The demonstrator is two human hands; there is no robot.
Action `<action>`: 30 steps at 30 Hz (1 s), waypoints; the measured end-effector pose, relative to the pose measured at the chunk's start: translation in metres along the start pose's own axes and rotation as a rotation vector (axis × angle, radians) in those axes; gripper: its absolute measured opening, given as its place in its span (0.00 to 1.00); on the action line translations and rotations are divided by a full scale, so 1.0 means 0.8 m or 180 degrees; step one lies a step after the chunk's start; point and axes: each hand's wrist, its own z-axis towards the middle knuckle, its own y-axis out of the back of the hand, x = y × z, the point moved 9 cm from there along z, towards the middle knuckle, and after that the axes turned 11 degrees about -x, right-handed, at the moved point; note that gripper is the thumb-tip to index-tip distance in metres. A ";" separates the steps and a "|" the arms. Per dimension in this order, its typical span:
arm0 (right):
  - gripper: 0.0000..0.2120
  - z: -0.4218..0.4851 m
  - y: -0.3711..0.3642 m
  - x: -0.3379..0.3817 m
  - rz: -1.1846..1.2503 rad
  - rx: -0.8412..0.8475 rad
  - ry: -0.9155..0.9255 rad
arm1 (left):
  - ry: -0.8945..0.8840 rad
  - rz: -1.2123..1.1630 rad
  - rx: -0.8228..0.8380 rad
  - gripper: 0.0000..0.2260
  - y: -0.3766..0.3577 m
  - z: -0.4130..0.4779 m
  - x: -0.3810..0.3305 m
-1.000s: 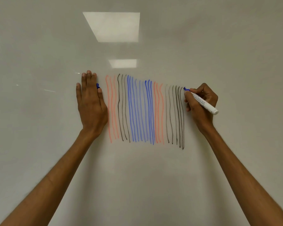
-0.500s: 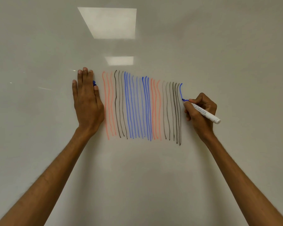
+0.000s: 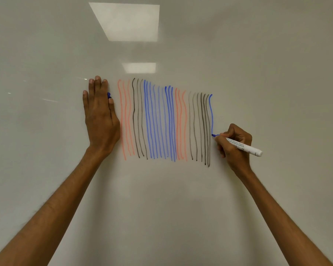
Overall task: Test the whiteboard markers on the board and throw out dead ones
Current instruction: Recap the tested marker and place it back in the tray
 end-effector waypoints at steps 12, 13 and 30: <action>0.16 -0.030 0.012 -0.028 -0.0088 0.0303 -0.0247 | 0.0019 0.0001 -0.0007 0.21 -0.001 -0.003 0.002; 0.15 -0.032 0.011 -0.029 -0.0120 0.0345 -0.0255 | 0.0023 -0.0002 -0.0010 0.21 0.000 -0.004 0.002; 0.18 -0.039 0.011 -0.030 -0.0164 0.0811 -0.0559 | 0.0028 -0.0006 -0.0020 0.21 0.003 -0.005 0.000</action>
